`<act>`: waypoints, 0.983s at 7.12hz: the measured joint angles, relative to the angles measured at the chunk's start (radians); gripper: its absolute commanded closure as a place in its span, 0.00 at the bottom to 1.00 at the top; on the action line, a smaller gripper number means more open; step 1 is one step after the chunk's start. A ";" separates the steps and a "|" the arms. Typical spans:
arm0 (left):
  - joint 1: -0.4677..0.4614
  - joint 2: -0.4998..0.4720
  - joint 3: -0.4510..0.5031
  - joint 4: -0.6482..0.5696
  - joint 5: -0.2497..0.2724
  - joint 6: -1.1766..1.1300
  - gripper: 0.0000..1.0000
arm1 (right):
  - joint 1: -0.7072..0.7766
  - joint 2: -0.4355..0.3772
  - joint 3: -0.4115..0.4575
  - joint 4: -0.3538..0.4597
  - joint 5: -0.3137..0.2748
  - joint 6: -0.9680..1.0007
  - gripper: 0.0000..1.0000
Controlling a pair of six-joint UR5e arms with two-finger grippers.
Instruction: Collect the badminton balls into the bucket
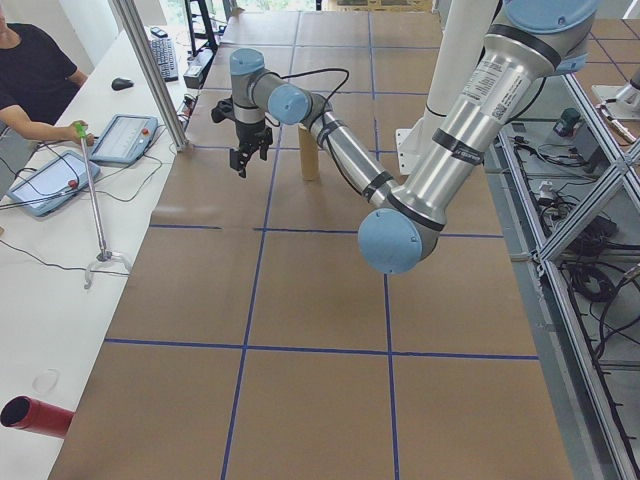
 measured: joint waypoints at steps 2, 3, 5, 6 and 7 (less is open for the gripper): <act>-0.111 0.108 0.055 -0.017 -0.094 0.008 0.00 | 0.000 0.000 0.000 0.000 0.001 0.000 0.00; -0.178 0.171 0.071 -0.023 -0.117 0.026 0.00 | 0.000 0.000 0.000 0.000 0.001 0.000 0.00; -0.293 0.306 0.081 -0.028 -0.136 0.163 0.00 | 0.000 0.000 0.000 0.000 0.001 0.000 0.00; -0.330 0.379 0.083 -0.029 -0.151 0.219 0.00 | 0.000 0.000 0.000 0.000 0.001 0.000 0.00; -0.353 0.435 0.087 -0.036 -0.163 0.242 0.00 | 0.000 0.000 0.000 0.000 0.001 0.000 0.00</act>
